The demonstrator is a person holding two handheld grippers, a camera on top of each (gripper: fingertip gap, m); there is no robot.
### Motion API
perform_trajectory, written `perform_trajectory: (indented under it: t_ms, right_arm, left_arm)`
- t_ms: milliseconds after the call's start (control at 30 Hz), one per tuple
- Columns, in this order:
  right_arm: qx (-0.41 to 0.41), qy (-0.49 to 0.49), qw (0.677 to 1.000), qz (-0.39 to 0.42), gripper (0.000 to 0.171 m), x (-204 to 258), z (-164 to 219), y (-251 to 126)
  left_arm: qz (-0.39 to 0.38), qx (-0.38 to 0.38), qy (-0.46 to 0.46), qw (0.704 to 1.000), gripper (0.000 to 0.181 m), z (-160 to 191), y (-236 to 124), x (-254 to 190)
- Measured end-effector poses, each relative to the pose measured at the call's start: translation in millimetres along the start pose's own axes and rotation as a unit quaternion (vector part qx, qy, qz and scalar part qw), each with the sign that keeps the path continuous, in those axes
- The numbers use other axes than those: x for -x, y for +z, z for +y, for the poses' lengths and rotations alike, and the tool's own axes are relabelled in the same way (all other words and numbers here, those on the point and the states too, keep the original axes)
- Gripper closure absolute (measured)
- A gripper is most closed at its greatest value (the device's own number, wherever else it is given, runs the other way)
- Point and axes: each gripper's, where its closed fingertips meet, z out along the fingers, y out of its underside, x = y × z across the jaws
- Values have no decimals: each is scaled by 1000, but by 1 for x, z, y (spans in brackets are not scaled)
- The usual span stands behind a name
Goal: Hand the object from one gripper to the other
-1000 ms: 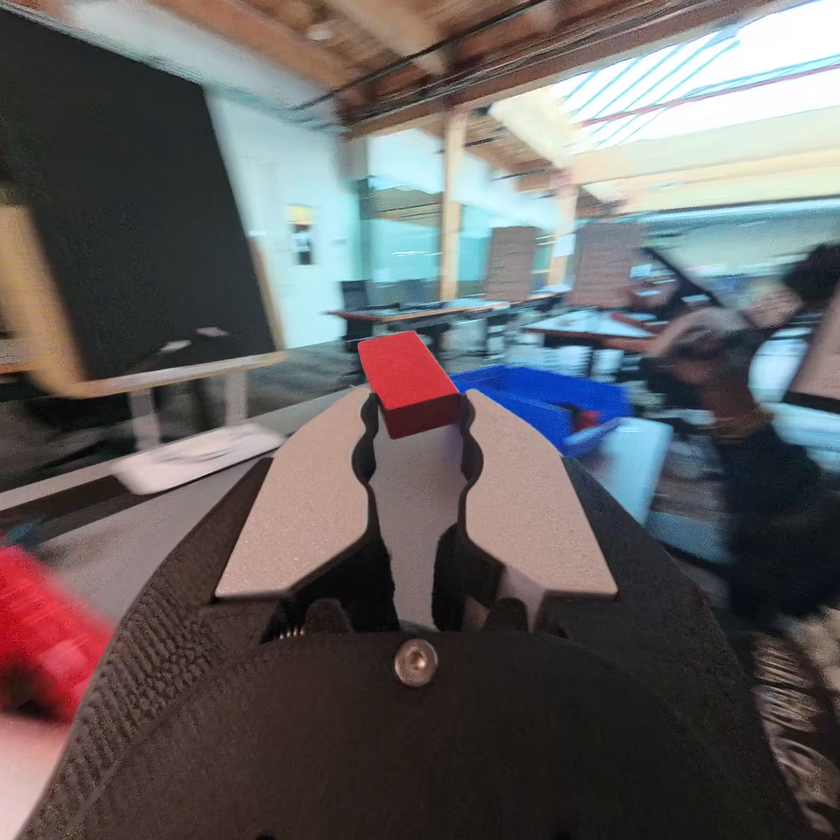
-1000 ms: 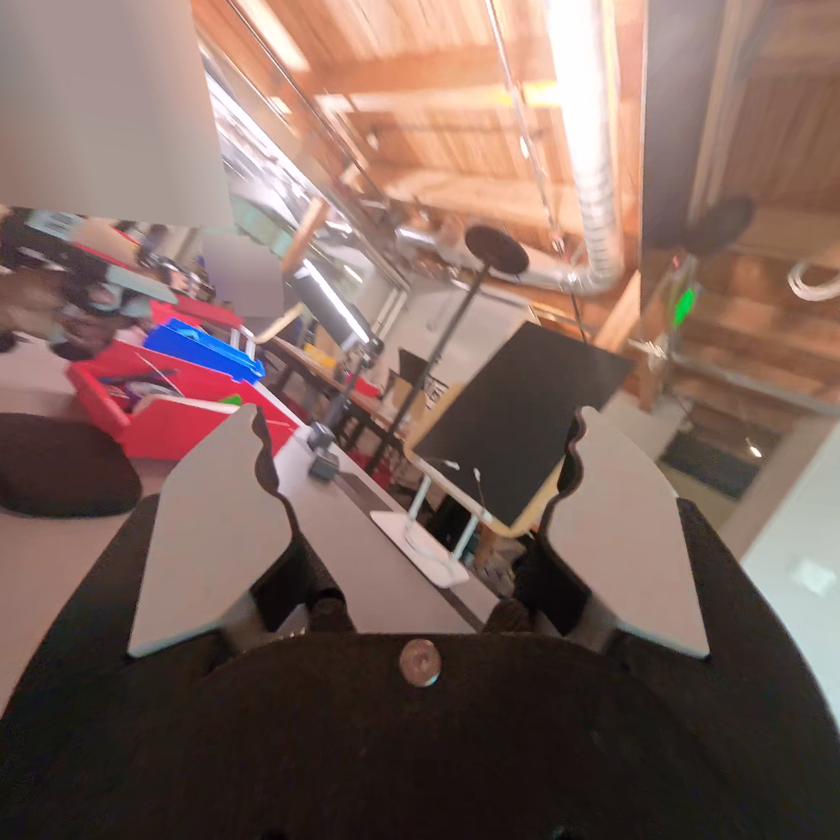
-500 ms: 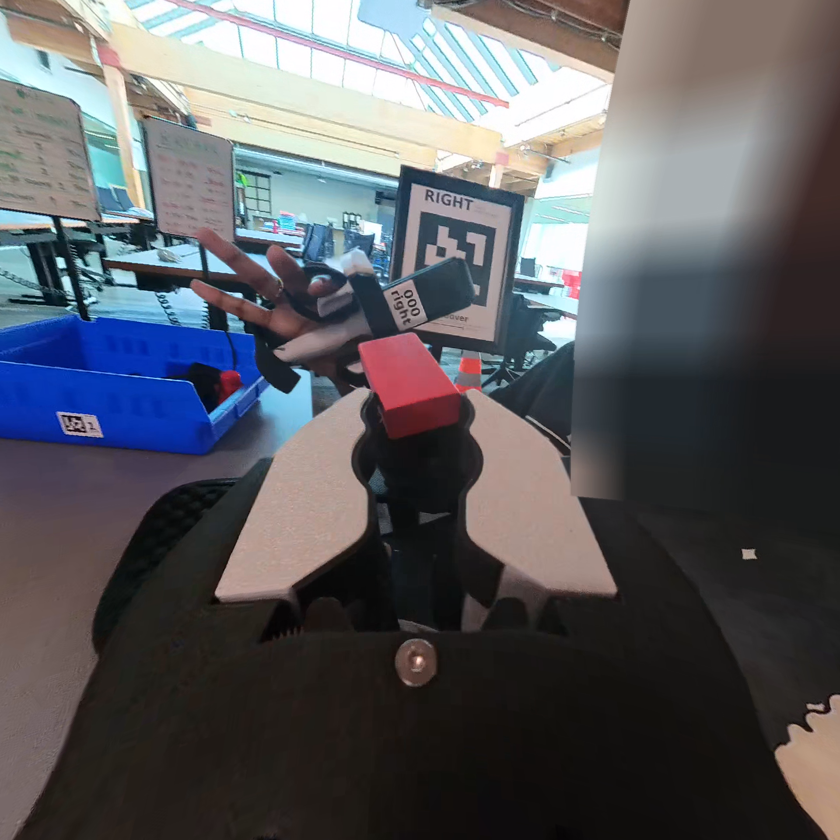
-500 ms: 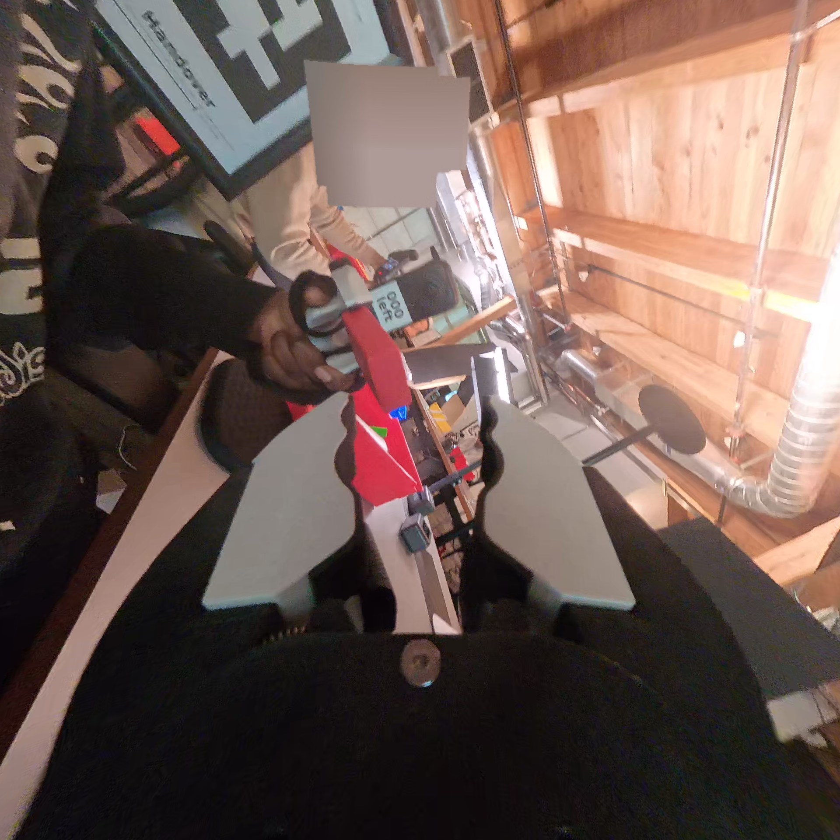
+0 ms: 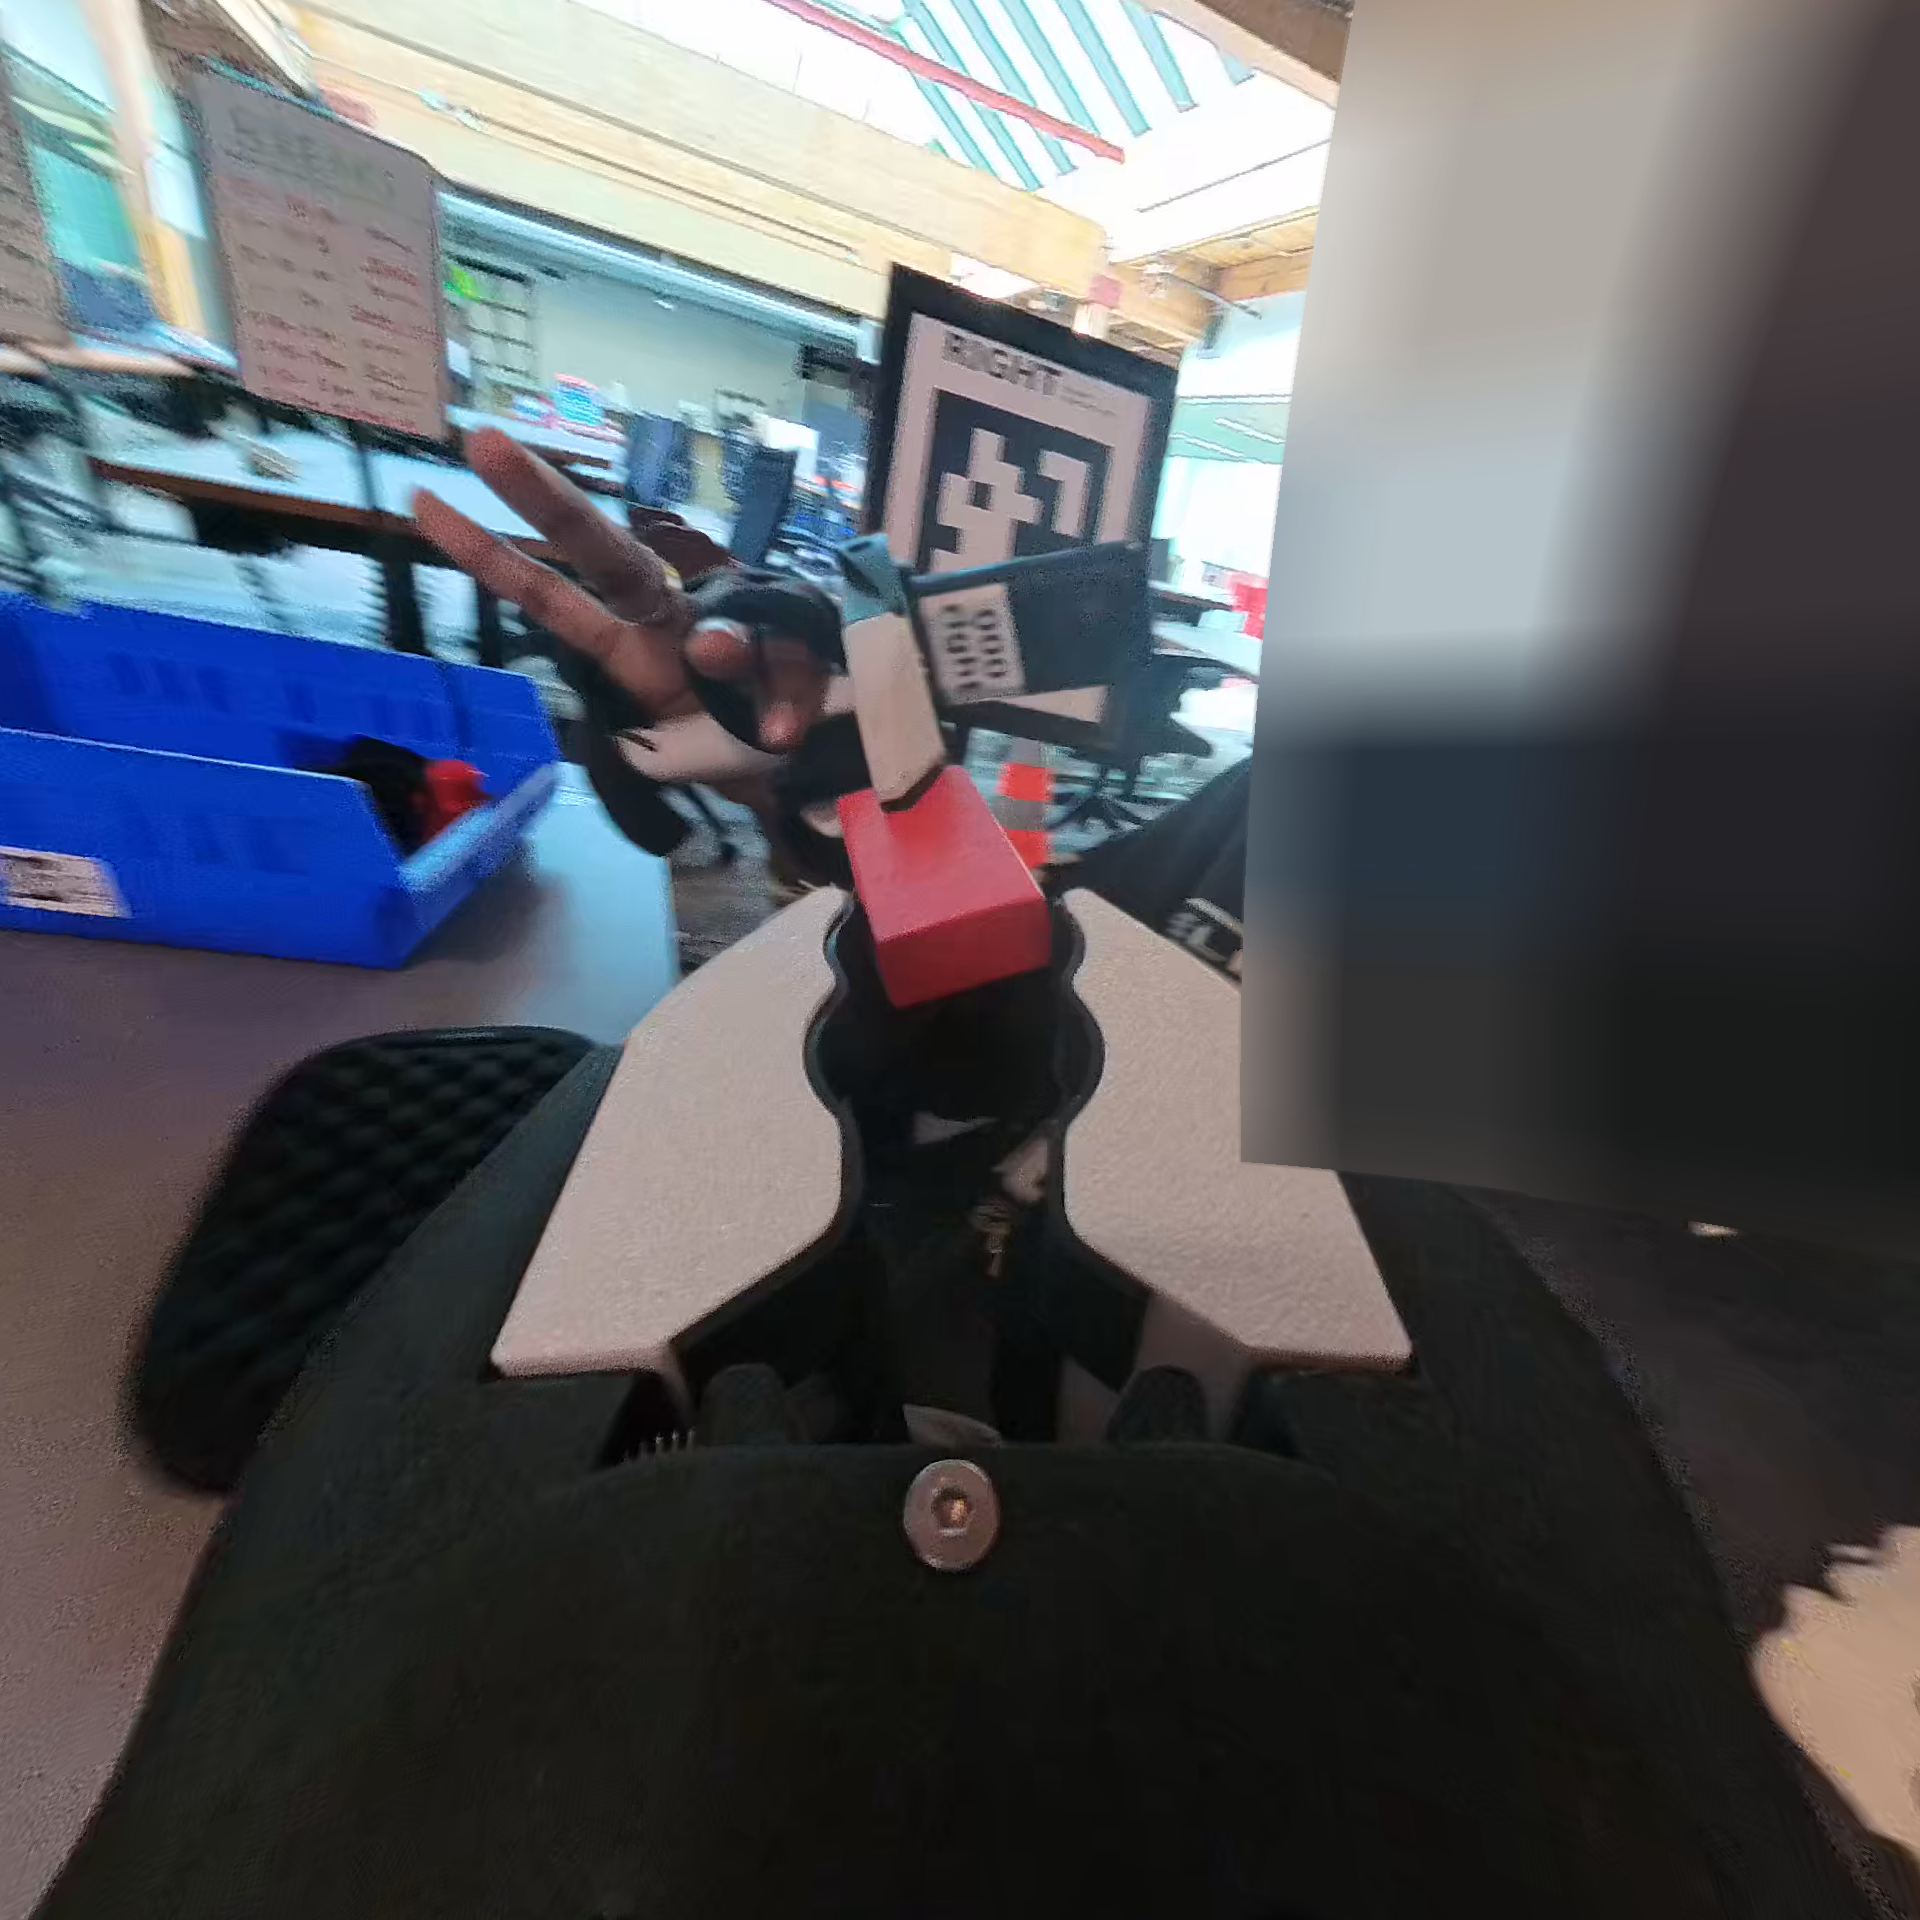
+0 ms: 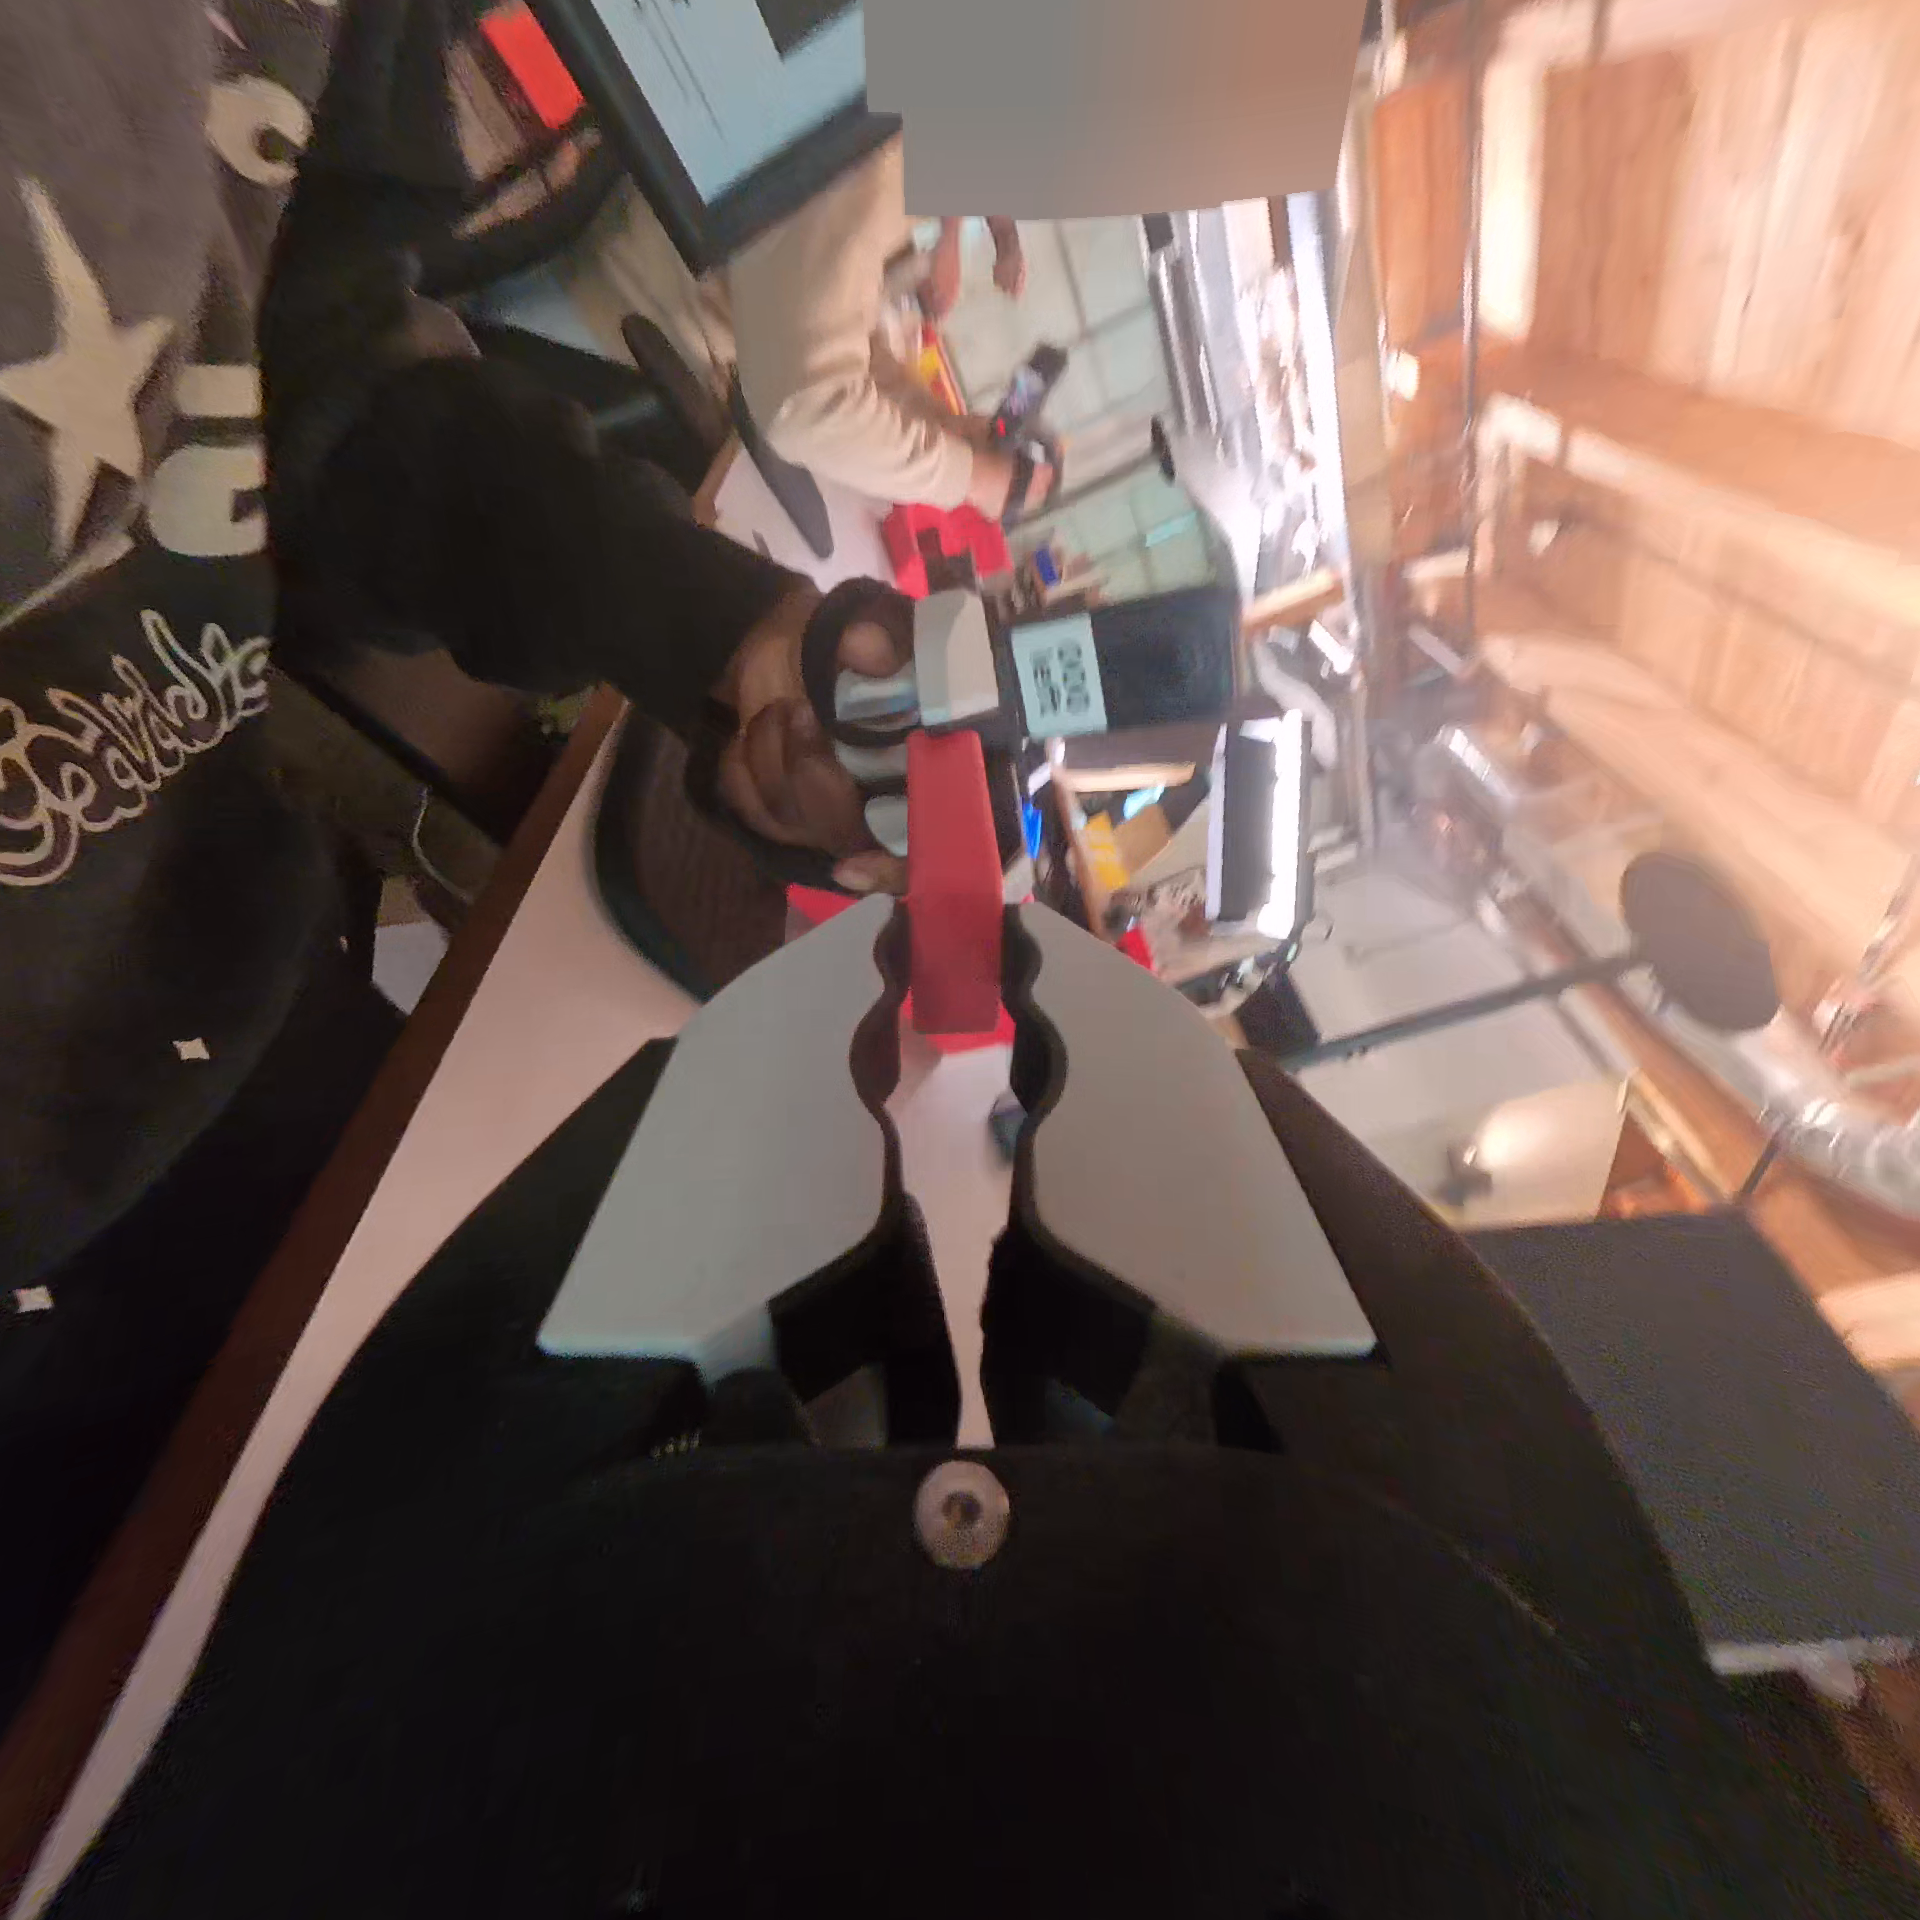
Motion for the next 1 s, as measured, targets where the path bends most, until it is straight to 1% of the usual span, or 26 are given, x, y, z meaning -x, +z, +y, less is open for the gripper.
perform_trajectory:
  t_ms: [33,100,167,200,267,333,567,700,767,833,900,1000]
  right_arm:
    - [32,23,999,3,155,-2,10,2]
    - [122,41,992,0,155,-2,36,4]
    - [191,24,981,-3,154,1,58,3]
    - [211,19,977,-6,155,2,65,4]
    - [225,27,974,-18,155,8,71,6]
    - [223,36,974,-25,155,11,71,8]
    - [212,39,976,-32,154,14,67,11]
    - [206,62,976,-32,154,13,68,11]
    - [189,116,974,-41,155,15,66,12]
    - [149,214,963,-69,154,19,60,12]
    - [112,325,936,-73,155,14,58,12]
    - [70,461,879,-100,154,11,57,9]
  left_arm:
    - [-44,-9,30,999,144,-2,-5,13]
    - [-144,-13,110,983,134,-3,-19,40]
    - [-209,18,193,958,132,0,-29,56]
    - [-228,39,227,946,131,3,-31,60]
    - [-239,71,281,927,130,10,-31,62]
    - [-239,84,322,912,130,14,-26,63]
    - [-242,132,416,866,130,31,-17,71]
    - [-254,136,492,822,130,27,-17,69]
    - [-259,134,542,788,125,22,-17,64]
    - [-266,146,587,751,120,19,-18,61]
    - [-267,166,616,722,115,20,-17,59]
    - [-264,174,638,702,113,18,-14,52]
